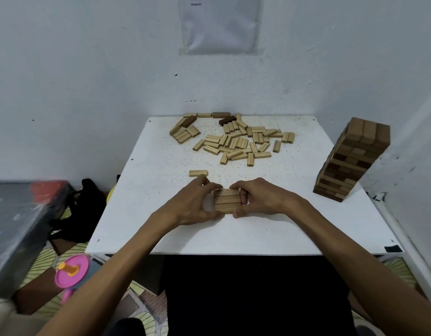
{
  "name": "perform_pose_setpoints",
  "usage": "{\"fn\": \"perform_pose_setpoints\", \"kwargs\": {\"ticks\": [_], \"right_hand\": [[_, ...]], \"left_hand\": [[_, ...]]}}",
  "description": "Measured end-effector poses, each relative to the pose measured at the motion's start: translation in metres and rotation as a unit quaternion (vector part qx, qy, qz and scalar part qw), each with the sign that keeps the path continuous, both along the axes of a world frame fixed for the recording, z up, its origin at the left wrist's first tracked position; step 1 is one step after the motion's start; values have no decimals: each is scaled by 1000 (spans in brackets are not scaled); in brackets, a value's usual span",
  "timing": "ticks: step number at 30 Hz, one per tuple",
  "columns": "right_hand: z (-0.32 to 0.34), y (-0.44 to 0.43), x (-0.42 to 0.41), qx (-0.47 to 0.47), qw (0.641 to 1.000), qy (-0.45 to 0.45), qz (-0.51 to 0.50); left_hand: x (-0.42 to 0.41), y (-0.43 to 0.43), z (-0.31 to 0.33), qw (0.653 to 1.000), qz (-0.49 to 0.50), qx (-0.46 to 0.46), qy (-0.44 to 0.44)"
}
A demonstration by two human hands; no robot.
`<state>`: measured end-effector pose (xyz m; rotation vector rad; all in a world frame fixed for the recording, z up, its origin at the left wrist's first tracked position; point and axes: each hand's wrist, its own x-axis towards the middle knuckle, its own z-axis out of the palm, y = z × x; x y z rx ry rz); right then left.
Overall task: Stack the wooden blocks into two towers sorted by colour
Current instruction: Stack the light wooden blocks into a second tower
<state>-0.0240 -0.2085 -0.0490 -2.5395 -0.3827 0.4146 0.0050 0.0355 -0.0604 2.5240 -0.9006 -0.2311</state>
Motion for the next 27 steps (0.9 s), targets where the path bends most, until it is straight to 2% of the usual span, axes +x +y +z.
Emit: {"fn": "perform_pose_setpoints", "kwargs": {"ticks": [5, 15, 22, 27], "right_hand": [[-3, 0, -4, -14, 999, -30, -5], [-7, -14, -21, 30, 989, -147, 16], [34, -38, -13, 24, 983, -182, -1], [79, -56, -7, -28, 979, -202, -18]], "left_hand": [[-1, 10, -12, 995, -45, -40, -81], [13, 1, -4, 986, -82, -124, -76], [36, -20, 37, 978, -118, -152, -76], [56, -45, 71, 972, -143, -160, -91]]}}
